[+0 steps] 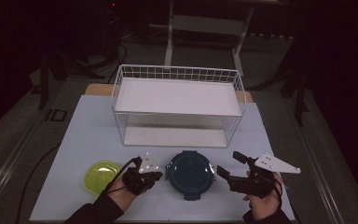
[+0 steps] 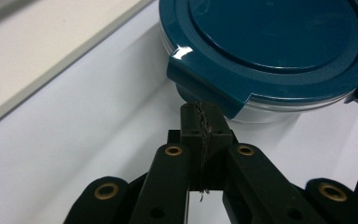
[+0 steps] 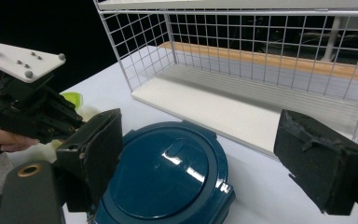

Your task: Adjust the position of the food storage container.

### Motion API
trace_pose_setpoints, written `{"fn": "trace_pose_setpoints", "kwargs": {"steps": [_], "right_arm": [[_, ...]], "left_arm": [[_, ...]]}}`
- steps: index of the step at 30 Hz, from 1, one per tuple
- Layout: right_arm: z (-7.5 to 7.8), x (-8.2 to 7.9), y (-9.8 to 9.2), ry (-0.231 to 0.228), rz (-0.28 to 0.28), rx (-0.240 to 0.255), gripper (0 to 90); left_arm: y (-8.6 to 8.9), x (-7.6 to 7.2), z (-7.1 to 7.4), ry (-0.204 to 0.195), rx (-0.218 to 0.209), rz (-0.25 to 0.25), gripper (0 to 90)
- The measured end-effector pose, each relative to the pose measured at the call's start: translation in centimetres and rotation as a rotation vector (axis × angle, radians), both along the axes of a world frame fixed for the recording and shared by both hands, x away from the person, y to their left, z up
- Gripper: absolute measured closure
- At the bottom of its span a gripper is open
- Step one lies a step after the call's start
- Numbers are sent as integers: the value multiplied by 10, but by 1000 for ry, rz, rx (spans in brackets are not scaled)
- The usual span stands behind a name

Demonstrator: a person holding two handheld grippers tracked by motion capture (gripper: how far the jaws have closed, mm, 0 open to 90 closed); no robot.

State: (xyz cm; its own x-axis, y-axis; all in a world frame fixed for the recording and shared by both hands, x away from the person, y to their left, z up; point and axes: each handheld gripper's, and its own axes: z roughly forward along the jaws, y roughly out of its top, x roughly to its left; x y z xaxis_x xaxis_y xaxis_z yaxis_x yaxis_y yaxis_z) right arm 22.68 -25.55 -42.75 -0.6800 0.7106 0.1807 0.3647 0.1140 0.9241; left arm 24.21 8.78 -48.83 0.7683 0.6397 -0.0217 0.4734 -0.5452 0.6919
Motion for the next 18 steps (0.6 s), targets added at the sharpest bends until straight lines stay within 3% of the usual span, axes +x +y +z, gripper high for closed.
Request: {"fn": "trace_pose_setpoints", "kwargs": {"steps": [18], "right_arm": [[-8, -1, -9, 11, -15, 7, 154]], "left_arm": [[-25, 7, 1, 8, 28, -42, 890]]}}
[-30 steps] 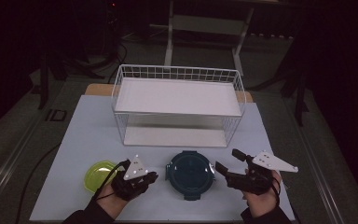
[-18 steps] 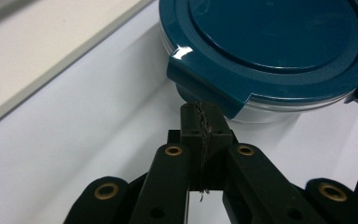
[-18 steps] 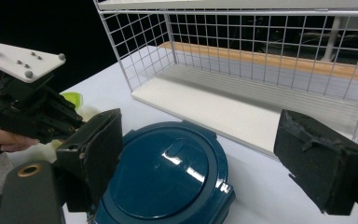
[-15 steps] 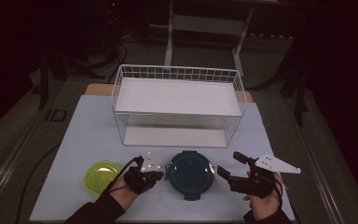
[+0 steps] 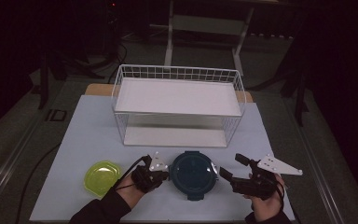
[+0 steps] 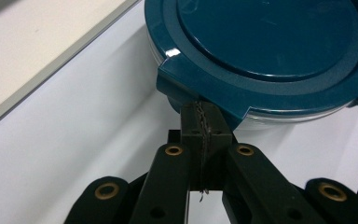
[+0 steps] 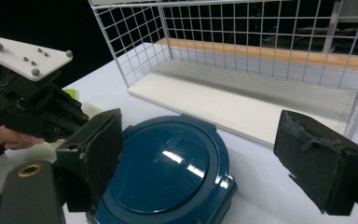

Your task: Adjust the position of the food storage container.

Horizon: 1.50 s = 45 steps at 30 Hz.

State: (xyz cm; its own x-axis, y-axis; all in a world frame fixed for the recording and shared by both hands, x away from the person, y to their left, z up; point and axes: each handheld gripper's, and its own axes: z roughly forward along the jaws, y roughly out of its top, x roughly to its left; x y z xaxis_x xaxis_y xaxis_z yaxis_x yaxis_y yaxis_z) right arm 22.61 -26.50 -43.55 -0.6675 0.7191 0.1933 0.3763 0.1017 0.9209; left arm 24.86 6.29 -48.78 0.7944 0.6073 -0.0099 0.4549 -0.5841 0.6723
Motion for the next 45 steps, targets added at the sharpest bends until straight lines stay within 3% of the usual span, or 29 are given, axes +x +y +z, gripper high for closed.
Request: {"fn": "trace_pose_setpoints", "kwargs": {"steps": [13, 17, 25, 31, 37, 40, 43, 45], "right_arm": [[0, -4, -14, -15, -30, 7, 158], [-1, -4, -17, -18, -38, 6, 158], [-1, -3, -17, -19, -43, 3, 158], [0, -4, -19, -23, -48, 1, 159], [2, -5, -19, -34, -47, -6, 159], [1, -5, -19, -35, -45, -4, 159], [1, -5, -19, -35, -44, -3, 159], [2, -6, -19, -42, -43, -11, 159]], "left_arm": [[-33, 8, -2, 7, -36, -31, 890], [-39, 9, -1, 8, -25, -51, 890], [-42, 13, -2, 9, -43, -54, 873], [-33, 11, 11, 6, -100, -46, 665], [-27, 6, 29, 24, -205, -57, 400], [-28, 2, 34, 0, -195, -76, 174], [-30, 1, 35, -7, -198, -71, 90], [-30, 3, 35, 9, -227, -60, 11]]}}
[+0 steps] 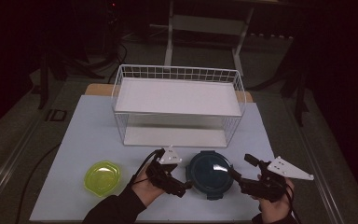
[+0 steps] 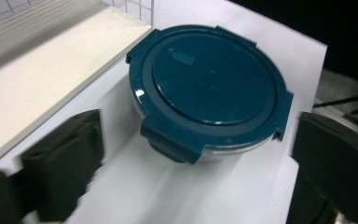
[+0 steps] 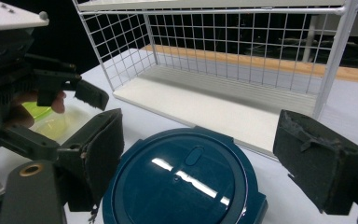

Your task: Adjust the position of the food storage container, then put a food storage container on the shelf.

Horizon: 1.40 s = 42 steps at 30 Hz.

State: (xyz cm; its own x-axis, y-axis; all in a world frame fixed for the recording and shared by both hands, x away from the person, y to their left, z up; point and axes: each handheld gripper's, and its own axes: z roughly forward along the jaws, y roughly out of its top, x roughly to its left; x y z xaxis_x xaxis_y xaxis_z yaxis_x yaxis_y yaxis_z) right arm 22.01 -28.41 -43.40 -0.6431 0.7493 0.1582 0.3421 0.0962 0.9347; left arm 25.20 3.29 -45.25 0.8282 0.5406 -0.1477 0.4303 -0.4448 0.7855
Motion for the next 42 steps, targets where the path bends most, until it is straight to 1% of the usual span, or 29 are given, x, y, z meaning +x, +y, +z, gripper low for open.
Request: {"fn": "trace_pose_setpoints", "kwargs": {"steps": [1, 3, 5, 6, 7, 9, 11, 13, 14, 15, 16, 17, 19, 21, 23, 24, 26, 27, 28, 29, 30, 31, 33, 35, 36, 38, 39, 41, 42], "right_arm": [[0, 0, 0, -1, 1, 1, 159], [0, -1, 0, -1, 4, -2, 159], [0, -2, -1, -9, 8, -12, 161], [0, -2, -2, -13, 8, -17, 162], [0, -2, -2, -17, 7, -23, 162], [0, -2, -4, -26, 11, -30, 162], [1, -3, -6, -41, 9, -40, 162], [1, -4, -7, -53, 14, -43, 158], [1, -4, -8, -56, 15, -43, 156], [1, -5, -9, -58, 13, -48, 156], [1, -5, -9, -53, 17, -49, 154], [0, -5, -9, -50, 17, -50, 155], [-1, -5, -10, -51, 21, -58, 152], [-2, -5, -10, -45, 27, -49, 145], [-3, -5, -11, -26, 42, -25, 146], [-4, -4, -11, -18, 43, -18, 145], [-5, -3, -12, -7, 35, -28, 140], [-5, -3, -12, -5, 32, -33, 140], [-6, -3, -12, -4, 30, -38, 138], [-6, -3, -11, -4, 25, -42, 137], [-6, -3, -11, -2, 20, -48, 136], [-6, -4, -10, -2, 14, -53, 136], [-6, -4, -8, -9, 9, -59, 133], [-6, -4, -8, -9, 5, -54, 125], [-6, -4, -7, -8, 4, -54, 125], [-6, -4, -7, -9, 5, -58, 119], [-6, -4, -7, -7, 6, -61, 119], [-7, -4, -6, 0, 11, -67, 128], [-7, -4, -6, 0, 11, -67, 128]], "left_arm": [[0, 2, 0, 8, -16, 10, 9], [1, 6, -1, 45, -66, 18, 4], [2, 9, -2, 59, -101, 34, 2], [3, 11, -3, 78, -131, 37, 2], [4, 13, -3, 101, -147, 46, 2], [4, 18, -6, 138, -159, 67, 2], [4, 22, -10, 184, -181, 77, 2], [2, 27, -17, 241, -189, 70, 4], [2, 29, -20, 268, -191, 81, 4], [1, 32, -24, 302, -181, 86, 10], [1, 34, -26, 327, -170, 92, 27], [1, 36, -29, 363, -175, 93, 29], [2, 40, -36, 440, -199, 92, 30], [3, 42, -41, 479, -199, 103, 46], [4, 46, -46, 526, -216, 114, 61], [5, 47, -48, 551, -233, 127, 92], [6, 50, -52, 604, -263, 141, 147], [5, 51, -54, 625, -272, 154, 148], [5, 52, -56, 646, -276, 158, 163], [5, 53, -58, 675, -279, 166, 198], [5, 54, -60, 697, -284, 173, 208], [5, 55, -62, 723, -284, 170, 240], [5, 56, -66, 765, -298, 183, 283], [5, 57, -72, 799, -307, 187, 339], [5, 58, -74, 814, -312, 181, 387], [5, 59, -77, 841, -339, 171, 411], [5, 60, -79, 860, -355, 154, 450], [5, 60, -80, 862, -364, 147, 484], [6, 60, -81, 868, -374, 143, 484]]}}
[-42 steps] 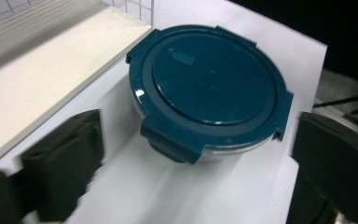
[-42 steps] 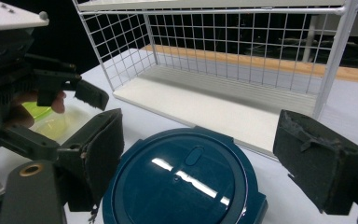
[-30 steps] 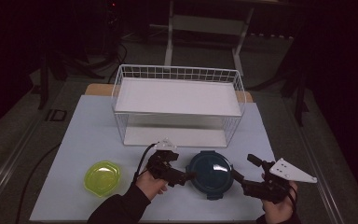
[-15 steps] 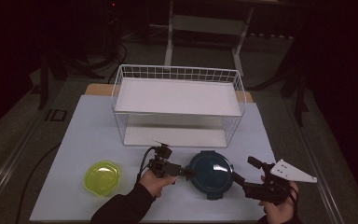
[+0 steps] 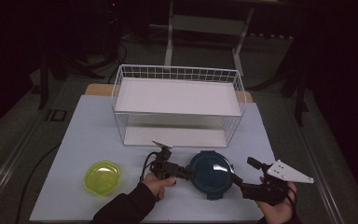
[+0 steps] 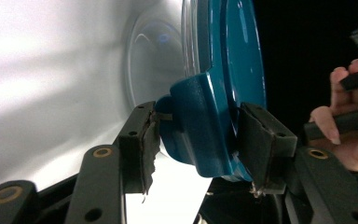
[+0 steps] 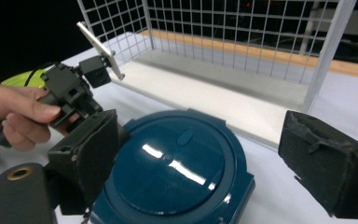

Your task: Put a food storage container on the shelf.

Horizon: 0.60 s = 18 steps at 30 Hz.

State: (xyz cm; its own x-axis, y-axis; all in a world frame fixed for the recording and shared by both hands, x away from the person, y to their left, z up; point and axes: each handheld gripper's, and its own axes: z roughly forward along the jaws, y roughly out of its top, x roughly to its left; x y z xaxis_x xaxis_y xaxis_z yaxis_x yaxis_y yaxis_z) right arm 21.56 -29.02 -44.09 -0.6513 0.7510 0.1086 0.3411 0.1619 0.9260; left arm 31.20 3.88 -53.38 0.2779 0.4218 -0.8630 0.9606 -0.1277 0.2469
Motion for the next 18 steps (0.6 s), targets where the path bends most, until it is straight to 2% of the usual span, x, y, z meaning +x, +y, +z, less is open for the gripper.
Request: {"fn": "trace_pose_setpoints", "kwargs": {"steps": [2, 7, 11, 18], "right_arm": [[-1, 1, -1, 17, -1, -8, 149], [-6, 6, -8, 97, -11, -35, 240], [-10, 10, -15, 148, -18, -27, 267], [-24, 23, -21, 264, 14, -2, 312]], "left_arm": [[0, -1, 0, -15, -3, 0, 490], [-2, -2, 2, -69, -1, -14, 493], [-3, -4, 4, -115, 2, -35, 494], [-3, -6, 7, -160, -10, -81, 517]]}}
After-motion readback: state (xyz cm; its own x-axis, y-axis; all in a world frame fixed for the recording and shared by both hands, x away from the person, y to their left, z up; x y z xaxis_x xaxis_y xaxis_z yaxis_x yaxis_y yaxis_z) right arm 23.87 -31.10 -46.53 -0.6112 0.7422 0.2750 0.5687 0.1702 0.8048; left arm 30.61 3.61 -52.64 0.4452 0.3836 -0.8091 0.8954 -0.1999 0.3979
